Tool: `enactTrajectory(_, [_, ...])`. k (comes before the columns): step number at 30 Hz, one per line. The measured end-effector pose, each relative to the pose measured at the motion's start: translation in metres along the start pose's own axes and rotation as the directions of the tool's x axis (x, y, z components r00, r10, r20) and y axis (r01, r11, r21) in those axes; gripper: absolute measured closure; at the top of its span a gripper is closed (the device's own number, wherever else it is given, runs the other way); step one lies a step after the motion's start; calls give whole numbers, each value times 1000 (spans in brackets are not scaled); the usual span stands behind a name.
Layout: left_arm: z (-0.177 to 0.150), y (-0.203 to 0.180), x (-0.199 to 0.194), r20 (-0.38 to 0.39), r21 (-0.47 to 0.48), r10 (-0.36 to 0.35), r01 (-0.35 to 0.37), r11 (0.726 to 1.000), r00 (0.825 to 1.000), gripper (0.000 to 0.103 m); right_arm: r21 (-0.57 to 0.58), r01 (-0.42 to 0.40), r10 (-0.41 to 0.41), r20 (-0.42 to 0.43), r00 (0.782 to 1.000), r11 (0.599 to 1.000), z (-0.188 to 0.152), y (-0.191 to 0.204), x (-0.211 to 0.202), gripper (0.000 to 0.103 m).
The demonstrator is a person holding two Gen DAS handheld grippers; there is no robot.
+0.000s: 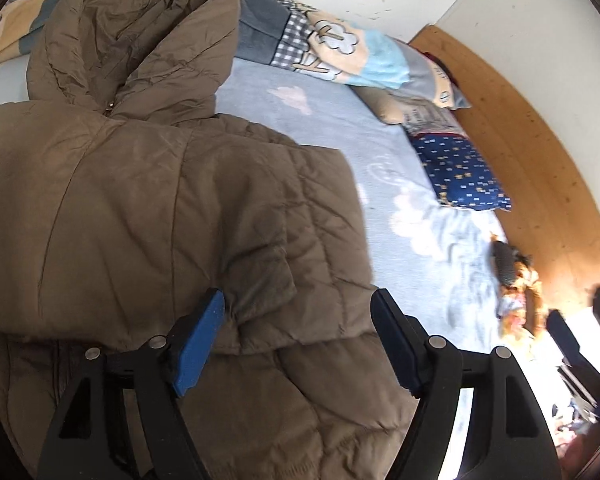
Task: Fold large clothes
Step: 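Move both tools toward the jacket hem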
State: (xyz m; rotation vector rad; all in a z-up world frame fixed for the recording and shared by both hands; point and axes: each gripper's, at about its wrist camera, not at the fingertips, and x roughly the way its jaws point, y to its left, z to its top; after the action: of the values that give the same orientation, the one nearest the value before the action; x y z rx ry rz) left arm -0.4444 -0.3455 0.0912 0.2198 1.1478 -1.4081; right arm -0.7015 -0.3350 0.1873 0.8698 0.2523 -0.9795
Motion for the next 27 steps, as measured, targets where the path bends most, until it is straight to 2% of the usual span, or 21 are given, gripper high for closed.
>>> enactTrajectory(2, [-6,2,-17,15,-4,-27,27,1000,1000,29,-1,10,-10,6,1000,1000,0,-1,-1,34])
enactTrajectory(5, [-16,9,-45,56,-9,-21,22,1000,998,29,-5,23,-23,16,1000,1000,0,0,-3,34])
enactTrajectory(10, [-29,34,-95,123,-35,48,-44,998,991,29,-19,35,-35,3,999,999,-4,4,2,34])
enactTrajectory(15, [-43,69,-147,174,-72,132,-121,990,976,29,-55,47,-48,-19,999,997,-10,12,11,34])
enactTrajectory(22, [-88,135,-217,181,-151,252,-227,962,951,29,-106,11,-23,-112,993,994,-19,9,15,34])
enactTrajectory(27, [-128,195,-260,154,-262,284,-238,935,946,28,-90,-20,2,-192,981,996,-31,-24,6,34])
